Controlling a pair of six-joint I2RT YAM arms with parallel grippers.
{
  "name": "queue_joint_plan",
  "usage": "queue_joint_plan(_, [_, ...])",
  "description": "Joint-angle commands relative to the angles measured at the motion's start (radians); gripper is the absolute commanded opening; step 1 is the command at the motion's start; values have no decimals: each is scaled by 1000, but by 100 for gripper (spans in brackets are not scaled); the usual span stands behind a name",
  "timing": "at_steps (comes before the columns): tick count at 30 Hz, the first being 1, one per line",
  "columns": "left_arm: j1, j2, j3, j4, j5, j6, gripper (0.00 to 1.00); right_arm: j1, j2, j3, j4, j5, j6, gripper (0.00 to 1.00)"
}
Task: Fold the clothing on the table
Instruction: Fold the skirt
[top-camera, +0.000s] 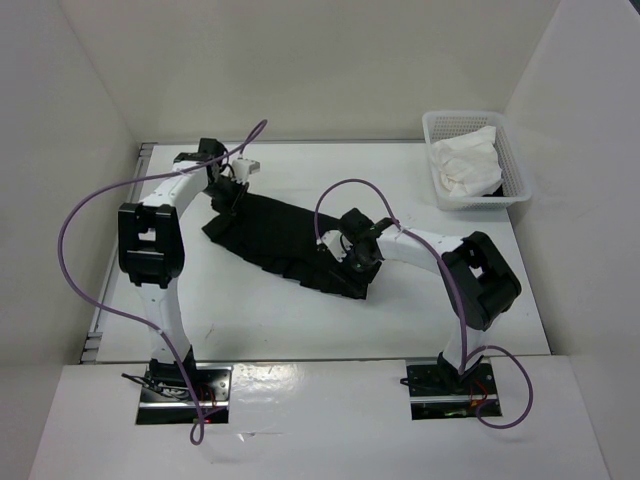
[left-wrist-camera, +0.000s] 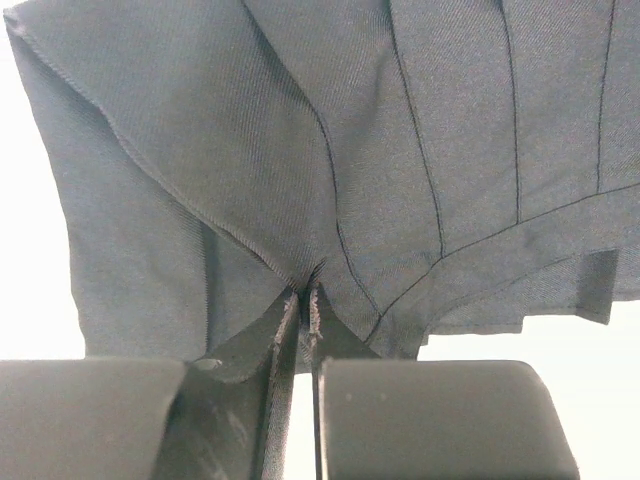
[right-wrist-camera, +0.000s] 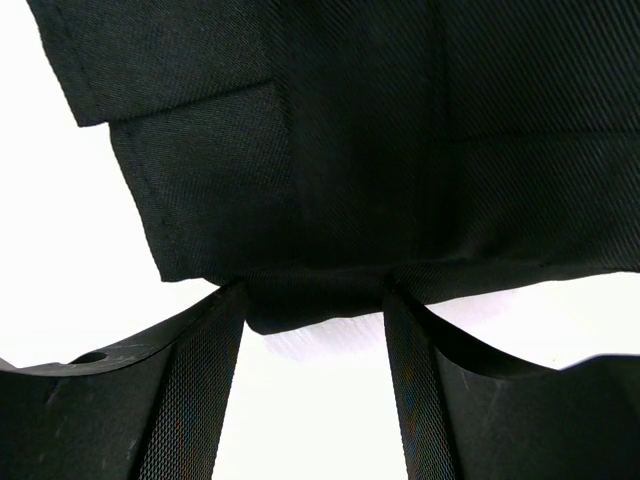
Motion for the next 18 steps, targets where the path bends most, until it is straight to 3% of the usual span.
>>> queue_joint_plan(1, [21, 7, 64, -35, -14, 47, 13, 10, 18, -30, 30, 0, 1, 62])
queue_joint_plan(18, [59, 45, 147, -54, -51, 76, 18, 10, 18, -30, 29, 9, 1, 62])
